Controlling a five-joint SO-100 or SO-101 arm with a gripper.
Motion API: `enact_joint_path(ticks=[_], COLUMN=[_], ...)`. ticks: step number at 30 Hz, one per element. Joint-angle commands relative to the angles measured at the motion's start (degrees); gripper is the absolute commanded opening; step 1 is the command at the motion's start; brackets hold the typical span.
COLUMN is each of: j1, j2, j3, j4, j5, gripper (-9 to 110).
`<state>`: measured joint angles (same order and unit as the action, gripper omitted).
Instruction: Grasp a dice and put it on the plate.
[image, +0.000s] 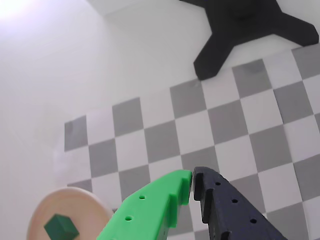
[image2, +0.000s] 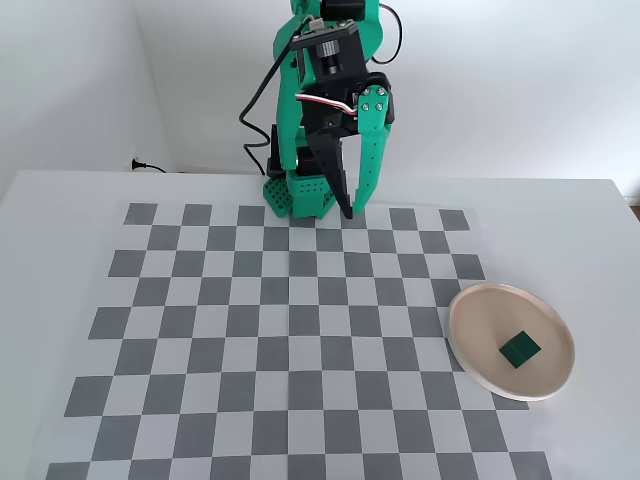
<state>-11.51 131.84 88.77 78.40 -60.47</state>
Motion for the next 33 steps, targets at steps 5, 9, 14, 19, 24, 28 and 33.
enact_joint_path(ticks=[5,9,14,19,24,28,33], j1=[2.1,3.5,4.0,4.0,4.0,3.9,3.9], j2=[15.2,19.2,22.2,26.8,30.9,35.4,41.1], j3=[24.4,33.9,43.0,52.1,60.1,65.7,72.2], j4=[-14.7,-20.6,-23.5,-27.3,-31.3,-32.8,-34.1], j5=[7.4,10.9,15.0,18.9,22.9,28.0,33.9], gripper=[-4,-4,-4,-4,-4,-4,-4])
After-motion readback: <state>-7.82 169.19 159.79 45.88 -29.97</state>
